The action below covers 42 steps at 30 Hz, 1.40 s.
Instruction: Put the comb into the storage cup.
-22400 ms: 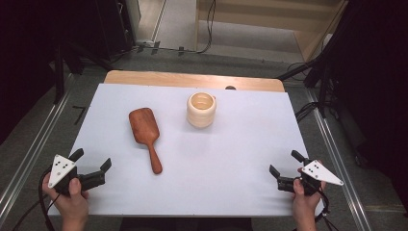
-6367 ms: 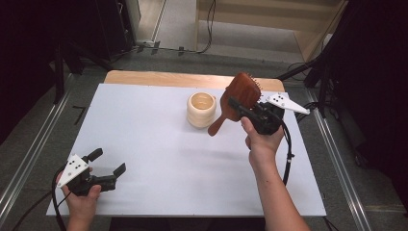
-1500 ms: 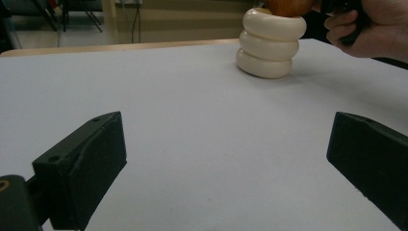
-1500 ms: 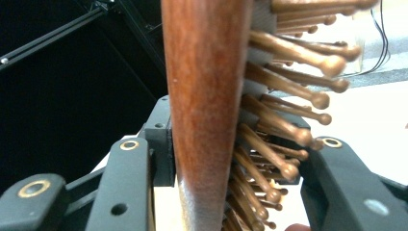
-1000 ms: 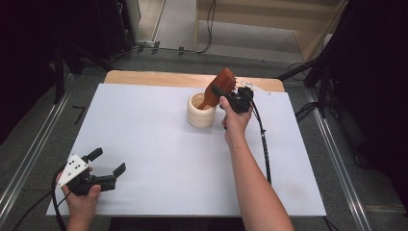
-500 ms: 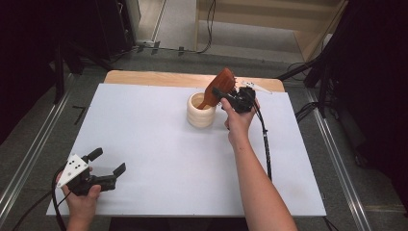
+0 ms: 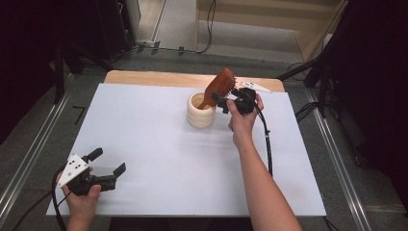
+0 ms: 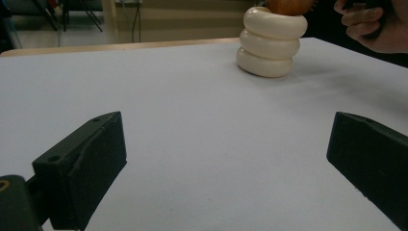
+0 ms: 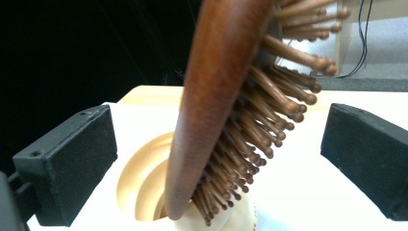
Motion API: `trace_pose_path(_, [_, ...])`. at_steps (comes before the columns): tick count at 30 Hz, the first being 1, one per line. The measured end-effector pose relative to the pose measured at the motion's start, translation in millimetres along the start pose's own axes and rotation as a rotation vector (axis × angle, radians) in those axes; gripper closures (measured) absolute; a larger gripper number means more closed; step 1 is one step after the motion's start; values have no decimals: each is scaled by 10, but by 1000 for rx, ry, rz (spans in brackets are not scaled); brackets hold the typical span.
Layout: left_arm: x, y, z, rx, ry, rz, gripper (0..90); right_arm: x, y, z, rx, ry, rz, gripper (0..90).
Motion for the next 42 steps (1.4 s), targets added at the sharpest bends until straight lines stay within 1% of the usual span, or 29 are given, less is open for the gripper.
trace_pose_path(2, [0,0,0,-1,-1,2,2,-17,12,-18,-16,-12,-5,0])
trace_pose_path(6, [0,0,1,0,0,0,2,-60,30,-56,-43,-18,-5,0])
trace_pose_path(11, [0,0,1,-2,-2,1,2,-124,46,-79,-60,-20,-5,0])
trace_pose_path(13, [0,0,2,-2,-3,2,2,-156,43,-93,-65,-28,-16,0])
trace_pose_path(14, [1,-1,1,-1,-3,1,2,-174,40,-104,-72,-24,-13,0])
trace_pose_path(17, [1,-1,3,1,-2,-1,2,-231,23,-121,-86,-40,-18,0])
trace_pose_path(27, [4,-2,6,7,0,-4,2,-405,-59,-99,-101,-31,0,0])
trace_pose_path(36, [4,-2,7,9,-1,-5,2,-541,-170,-81,-97,-19,1,0])
trace_pose_path(42, [4,-3,9,10,-1,-7,2,-626,-233,-86,-111,-14,3,0])
Point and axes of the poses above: each handheld gripper's, and its own axes: x roughly forward along the jaws, y roughly out of its top, z roughly to its right, the point moved 3 cm from there along x, roughly forward along the jaws, and after that the axes turned 12 degrees about -x, right-handed, at the moved point
